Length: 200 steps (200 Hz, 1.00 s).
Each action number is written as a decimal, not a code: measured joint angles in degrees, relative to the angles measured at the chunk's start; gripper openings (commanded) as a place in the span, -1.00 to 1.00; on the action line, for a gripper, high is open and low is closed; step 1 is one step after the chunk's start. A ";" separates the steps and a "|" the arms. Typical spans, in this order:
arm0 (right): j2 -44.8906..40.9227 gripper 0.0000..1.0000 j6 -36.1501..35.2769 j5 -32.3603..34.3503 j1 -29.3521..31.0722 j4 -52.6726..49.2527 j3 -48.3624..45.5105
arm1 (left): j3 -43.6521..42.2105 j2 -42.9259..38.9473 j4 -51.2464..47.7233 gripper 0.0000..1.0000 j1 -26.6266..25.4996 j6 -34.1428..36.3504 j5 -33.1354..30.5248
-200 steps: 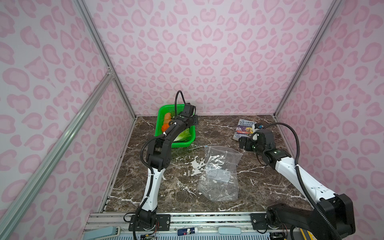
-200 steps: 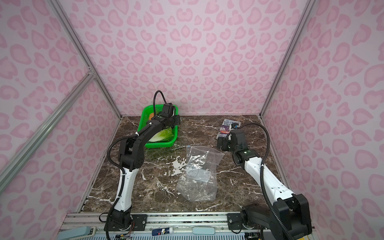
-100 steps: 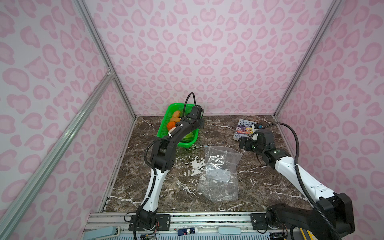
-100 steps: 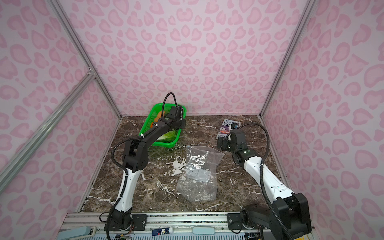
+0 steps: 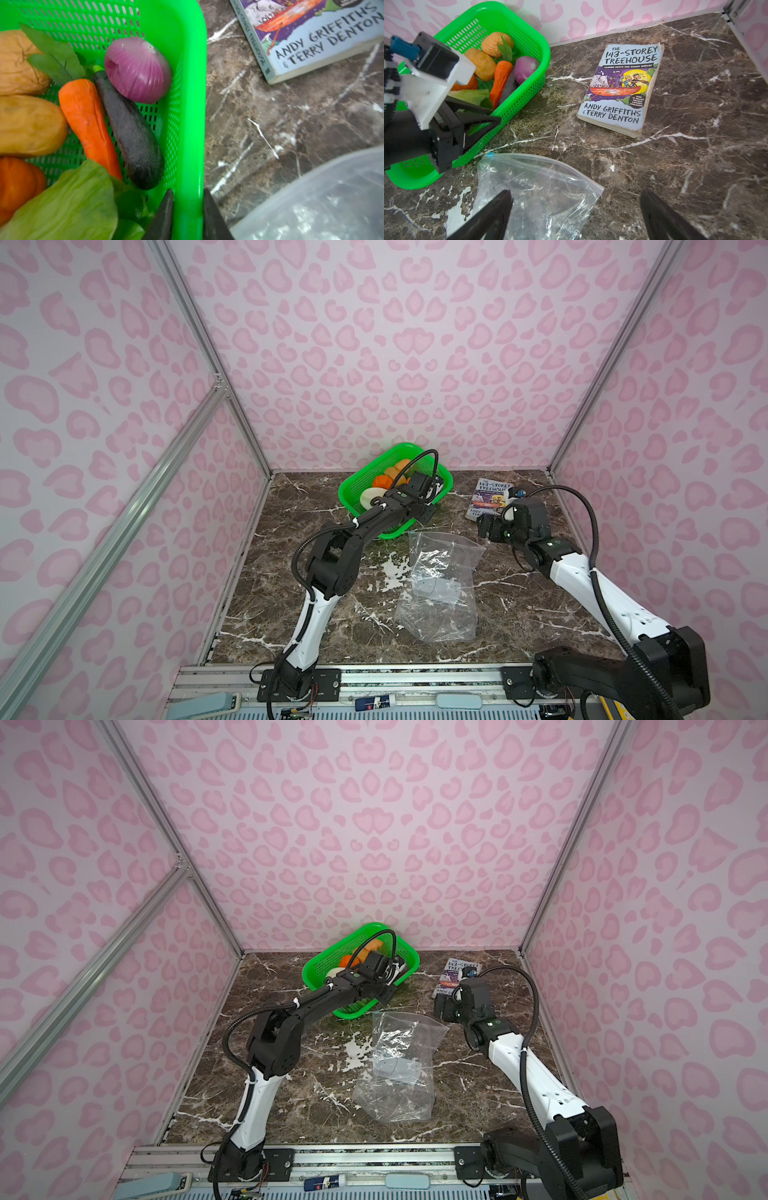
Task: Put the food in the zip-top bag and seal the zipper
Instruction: 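Grasp the green basket rim with the left gripper and drag it nearer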
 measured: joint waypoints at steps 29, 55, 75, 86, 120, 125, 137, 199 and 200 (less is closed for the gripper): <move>-0.44 0.96 0.37 -0.26 0.00 -0.02 0.00 | -2.16 -2.10 -1.79 -0.19 0.55 0.37 0.07; -0.92 0.96 0.37 -0.39 0.00 -0.02 0.00 | -2.25 -3.82 -1.64 0.07 1.49 -0.22 0.72; -1.20 0.96 0.39 -0.42 0.00 -0.04 0.00 | -2.25 -5.05 -1.81 0.25 2.56 -2.86 0.50; -1.29 0.96 0.39 -0.42 0.00 -0.04 0.00 | -2.69 -6.38 -1.77 0.31 3.28 -5.14 -0.02; -1.29 0.96 0.42 -0.81 0.00 -0.07 0.00 | -8.72 -16.85 -1.60 0.40 7.06 -14.73 -2.08; -1.27 0.96 0.42 -0.83 0.00 -0.07 0.00 | -10.01 -18.64 -1.27 0.40 7.91 -16.33 -2.36; -1.18 0.96 0.44 -1.05 0.02 -0.07 0.00 | -13.79 -23.04 -0.48 0.44 10.34 -20.72 -3.02; 0.61 0.96 1.01 -1.84 0.85 0.04 0.04 | -33.09 -36.50 -0.52 0.52 18.08 -38.36 -7.65; 0.63 0.96 1.03 -1.86 0.87 0.04 0.04 | -33.22 -36.52 -0.52 0.52 18.12 -38.53 -7.67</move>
